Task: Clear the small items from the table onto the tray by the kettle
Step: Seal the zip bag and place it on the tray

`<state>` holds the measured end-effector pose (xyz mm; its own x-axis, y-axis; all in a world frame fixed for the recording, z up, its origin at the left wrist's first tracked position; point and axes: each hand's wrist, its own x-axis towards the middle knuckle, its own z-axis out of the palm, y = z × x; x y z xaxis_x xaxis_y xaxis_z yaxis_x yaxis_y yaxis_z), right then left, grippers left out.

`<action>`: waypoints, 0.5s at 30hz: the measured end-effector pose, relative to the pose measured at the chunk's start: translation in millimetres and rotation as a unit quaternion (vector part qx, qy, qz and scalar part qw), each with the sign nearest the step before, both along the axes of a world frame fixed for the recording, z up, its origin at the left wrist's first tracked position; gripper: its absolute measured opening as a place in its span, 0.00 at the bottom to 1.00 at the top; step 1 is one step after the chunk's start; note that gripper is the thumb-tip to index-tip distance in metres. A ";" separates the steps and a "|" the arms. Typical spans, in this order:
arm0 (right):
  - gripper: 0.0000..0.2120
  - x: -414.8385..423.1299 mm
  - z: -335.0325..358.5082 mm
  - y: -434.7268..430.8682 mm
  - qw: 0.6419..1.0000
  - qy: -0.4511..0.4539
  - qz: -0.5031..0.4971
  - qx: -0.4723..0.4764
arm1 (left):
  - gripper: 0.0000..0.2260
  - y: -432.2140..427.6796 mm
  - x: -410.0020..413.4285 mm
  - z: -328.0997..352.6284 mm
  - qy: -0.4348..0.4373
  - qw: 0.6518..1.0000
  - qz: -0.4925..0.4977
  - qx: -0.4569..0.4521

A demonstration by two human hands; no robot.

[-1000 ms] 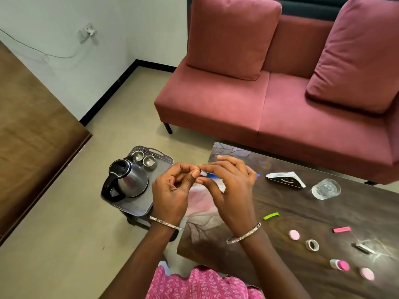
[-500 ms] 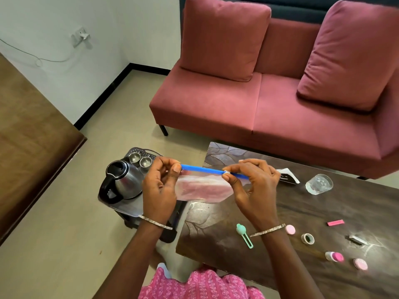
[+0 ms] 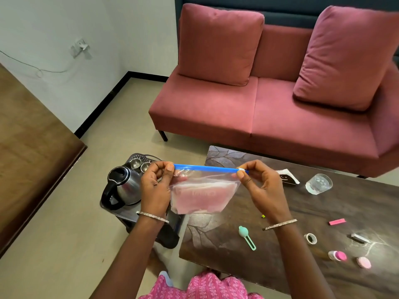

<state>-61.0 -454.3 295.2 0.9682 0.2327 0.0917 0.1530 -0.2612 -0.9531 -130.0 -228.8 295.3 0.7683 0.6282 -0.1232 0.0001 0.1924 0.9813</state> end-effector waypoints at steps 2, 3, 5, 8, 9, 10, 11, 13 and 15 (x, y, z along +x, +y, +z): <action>0.09 -3.9 -3.6 5.2 0.990 0.094 0.048 0.093 | 0.06 5.1 2.2 -1.3 -0.012 1.000 -0.005 -0.004; 0.13 -6.2 -6.8 8.6 0.982 0.127 0.062 0.126 | 0.06 7.7 3.3 -2.5 -0.014 1.000 -0.005 -0.004; 0.19 -10.3 -13.6 16.2 0.972 0.162 0.066 0.159 | 0.04 12.4 5.0 -4.6 -0.014 1.000 -0.006 0.003; 0.19 -12.7 -23.4 30.8 0.965 0.176 0.034 0.191 | 0.03 21.8 7.1 -8.1 -0.015 1.000 0.002 0.016; 0.18 -11.9 -26.1 35.1 0.962 0.180 0.014 0.205 | 0.02 26.2 7.6 -9.4 -0.018 0.999 0.006 0.027; 0.18 -10.8 -28.1 38.1 0.959 0.182 -0.002 0.216 | 0.01 30.8 7.9 -10.9 -0.019 0.999 0.009 0.043; 0.17 -9.4 -29.9 41.6 0.958 0.182 -0.014 0.223 | 0.01 36.2 8.1 -12.6 -0.018 0.998 0.009 0.059; 0.14 -6.7 -32.5 49.3 0.955 0.183 -0.025 0.230 | 0.04 46.7 8.4 -17.1 -0.011 0.997 0.009 0.078; 0.09 -4.8 -34.9 59.0 0.955 0.182 -0.030 0.230 | 0.08 55.8 8.4 -22.6 -0.004 0.997 0.004 0.079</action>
